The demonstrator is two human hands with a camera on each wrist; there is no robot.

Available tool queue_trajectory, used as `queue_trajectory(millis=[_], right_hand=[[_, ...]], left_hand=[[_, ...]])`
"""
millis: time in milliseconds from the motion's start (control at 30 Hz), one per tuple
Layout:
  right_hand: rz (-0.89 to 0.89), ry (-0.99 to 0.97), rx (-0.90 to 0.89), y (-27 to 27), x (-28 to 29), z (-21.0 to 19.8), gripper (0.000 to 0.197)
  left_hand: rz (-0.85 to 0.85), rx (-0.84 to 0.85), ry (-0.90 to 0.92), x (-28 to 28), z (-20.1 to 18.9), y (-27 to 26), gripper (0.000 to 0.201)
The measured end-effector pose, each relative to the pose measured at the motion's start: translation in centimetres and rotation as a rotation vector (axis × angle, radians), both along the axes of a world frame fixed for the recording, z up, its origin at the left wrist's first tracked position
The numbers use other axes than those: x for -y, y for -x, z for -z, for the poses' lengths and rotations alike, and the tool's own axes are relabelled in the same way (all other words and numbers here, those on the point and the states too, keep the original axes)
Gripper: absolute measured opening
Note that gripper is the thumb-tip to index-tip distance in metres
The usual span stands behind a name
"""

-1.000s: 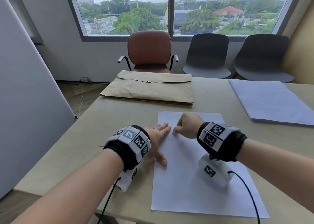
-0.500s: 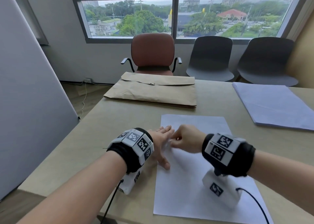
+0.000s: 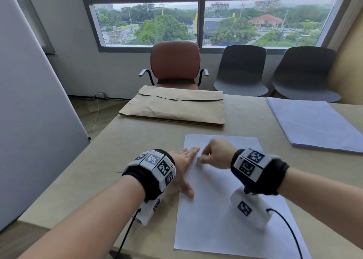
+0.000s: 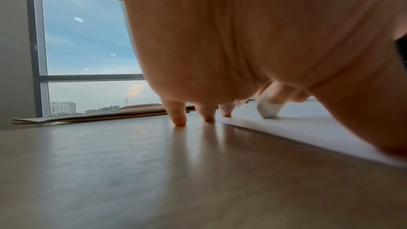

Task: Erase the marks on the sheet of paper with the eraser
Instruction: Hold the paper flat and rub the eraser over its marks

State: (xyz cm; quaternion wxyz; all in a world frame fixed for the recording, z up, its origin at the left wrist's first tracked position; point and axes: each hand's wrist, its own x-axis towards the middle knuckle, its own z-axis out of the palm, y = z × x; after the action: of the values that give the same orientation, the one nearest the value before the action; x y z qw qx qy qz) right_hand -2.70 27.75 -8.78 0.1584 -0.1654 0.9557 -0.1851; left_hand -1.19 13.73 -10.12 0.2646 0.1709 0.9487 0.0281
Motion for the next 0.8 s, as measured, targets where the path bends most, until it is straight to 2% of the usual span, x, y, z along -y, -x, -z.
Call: queue_trajectory(millis=[67,167,267,367,400,500,567,600,667,733,800], right_hand=[[0.033,-0.003,-0.044,-0.1,0.1,0.4,0.031],[-0.128,-0.026,0.019,-2.9,0.6,0.6,0.043],[-0.127,-0.035,0.060,-2.2,-0.3,0.2,0.023],[0.046,0.004,-0.039,0.7,-0.8,0.3,0.026],[0.056,0.020,-0.051,0.7,-0.8,0.6,0.026],[-0.071,0.011,0.030,-2.2,-0.2,0.9,0.036],[-0.115,0.020,0.118,-2.8,-0.4,0.7,0.029],[-0.105,0.004,0.112,-2.1,-0.6,0.6,0.024],[-0.028,0.019,0.046,0.1,-0.9,0.6,0.028],[0.028,0.039,-0.027,1.2,-0.9,0.9,0.025],[-0.022,0.022,-0.035,-0.2,-0.5,1.0,0.032]], left_hand=[[0.016,-0.001,0.009,0.0,0.1,0.0,0.124],[0.032,0.013,0.037,0.0,0.6,0.1,0.124],[0.037,0.015,0.038,0.0,0.5,0.2,0.123],[0.038,0.015,0.025,0.1,0.3,0.2,0.122],[0.038,0.016,0.025,0.1,0.3,0.1,0.123],[0.049,0.025,0.048,0.1,0.3,0.2,0.123],[0.052,0.031,0.058,0.1,0.2,0.2,0.123],[0.050,0.030,0.058,0.0,0.1,0.2,0.123],[0.049,0.023,0.054,-0.1,0.0,0.2,0.123],[0.048,0.016,0.058,-0.1,0.1,0.2,0.122],[0.046,0.013,0.066,-0.1,0.3,0.2,0.123]])
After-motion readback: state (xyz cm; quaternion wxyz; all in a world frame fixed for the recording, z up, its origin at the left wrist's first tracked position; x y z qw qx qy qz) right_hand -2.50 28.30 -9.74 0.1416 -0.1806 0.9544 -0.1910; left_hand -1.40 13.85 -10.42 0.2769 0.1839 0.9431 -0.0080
